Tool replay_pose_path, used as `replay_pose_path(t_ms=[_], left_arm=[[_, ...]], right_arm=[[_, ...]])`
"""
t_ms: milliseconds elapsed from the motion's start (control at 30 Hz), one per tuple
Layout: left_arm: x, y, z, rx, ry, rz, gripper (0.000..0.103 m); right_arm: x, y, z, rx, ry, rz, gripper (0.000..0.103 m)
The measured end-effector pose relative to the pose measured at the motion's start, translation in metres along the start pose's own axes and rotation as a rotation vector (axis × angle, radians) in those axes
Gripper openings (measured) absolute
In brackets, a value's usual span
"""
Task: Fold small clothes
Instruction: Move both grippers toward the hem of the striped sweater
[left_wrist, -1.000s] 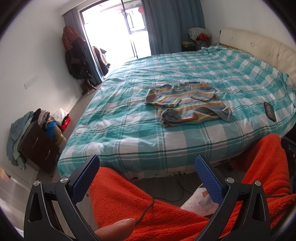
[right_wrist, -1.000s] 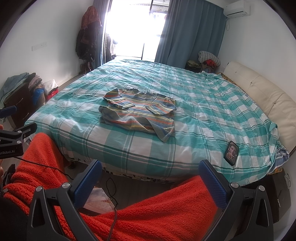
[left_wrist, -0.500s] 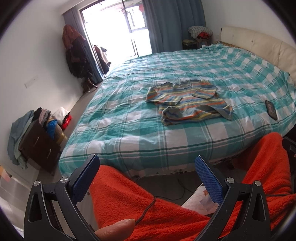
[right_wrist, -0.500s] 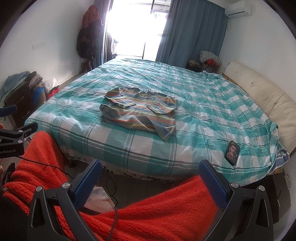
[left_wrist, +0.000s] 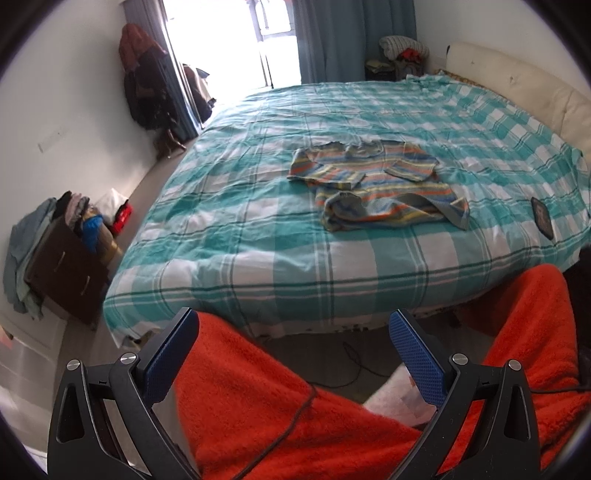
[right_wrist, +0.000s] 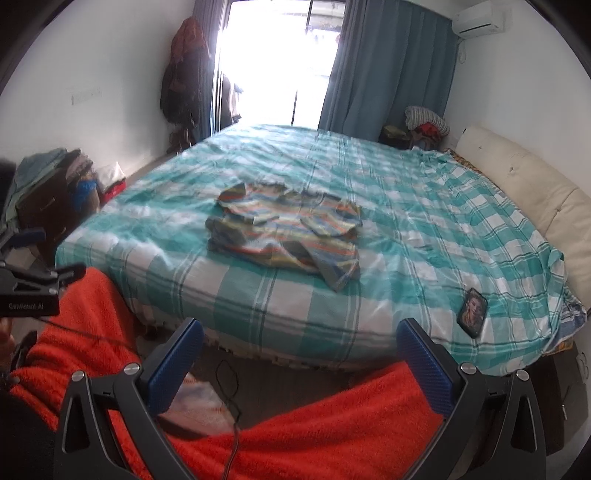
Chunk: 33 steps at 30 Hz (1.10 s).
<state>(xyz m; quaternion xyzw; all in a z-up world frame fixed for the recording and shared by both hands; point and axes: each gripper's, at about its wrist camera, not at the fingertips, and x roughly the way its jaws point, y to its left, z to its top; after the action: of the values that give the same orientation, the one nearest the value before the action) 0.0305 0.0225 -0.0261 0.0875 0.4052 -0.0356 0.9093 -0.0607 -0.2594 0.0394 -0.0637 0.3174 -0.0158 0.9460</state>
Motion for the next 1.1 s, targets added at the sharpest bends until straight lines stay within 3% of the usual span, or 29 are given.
replay_pose_path(t_ms=[67, 167, 300, 400, 533, 600, 767, 833, 900, 1000, 1067, 1100], left_arm=[[0.011, 0.01, 0.01, -0.02, 0.0, -0.011, 0.103], [0.032, 0.025, 0.031, -0.086, -0.008, -0.084, 0.103], [0.079, 0.024, 0.049, -0.076, 0.024, -0.136, 0.102], [0.117, 0.012, 0.052, -0.059, 0.112, -0.192, 0.101], [0.139, 0.012, 0.061, -0.138, 0.138, -0.268, 0.102], [0.149, 0.014, 0.066, -0.177, 0.135, -0.26, 0.102], [0.185, 0.008, 0.058, -0.23, 0.212, -0.142, 0.102], [0.193, 0.006, 0.057, -0.225, 0.236, -0.172, 0.102], [0.196, 0.009, 0.067, -0.24, 0.226, -0.218, 0.102], [0.195, 0.017, 0.092, -0.281, 0.147, -0.327, 0.102], [0.2, 0.006, 0.105, -0.226, 0.108, -0.39, 0.101], [0.205, -0.005, 0.11, -0.148, 0.101, -0.407, 0.101]], right_arm=[[0.009, -0.016, 0.007, 0.026, -0.047, -0.002, 0.103], [0.029, -0.033, 0.015, 0.042, -0.092, -0.022, 0.103], [0.089, -0.057, 0.01, 0.093, 0.007, -0.039, 0.103], [0.137, -0.076, -0.003, 0.199, 0.129, 0.016, 0.103], [0.178, -0.094, -0.021, 0.342, 0.243, 0.059, 0.102], [0.186, -0.093, -0.023, 0.339, 0.246, 0.06, 0.102], [0.202, -0.089, -0.024, 0.298, 0.182, 0.052, 0.102], [0.215, -0.092, -0.026, 0.316, 0.197, 0.091, 0.102], [0.226, -0.097, -0.029, 0.342, 0.214, 0.129, 0.102], [0.244, -0.113, -0.032, 0.396, 0.212, 0.209, 0.103], [0.258, -0.124, -0.032, 0.442, 0.209, 0.275, 0.103], [0.263, -0.127, -0.032, 0.461, 0.214, 0.293, 0.103]])
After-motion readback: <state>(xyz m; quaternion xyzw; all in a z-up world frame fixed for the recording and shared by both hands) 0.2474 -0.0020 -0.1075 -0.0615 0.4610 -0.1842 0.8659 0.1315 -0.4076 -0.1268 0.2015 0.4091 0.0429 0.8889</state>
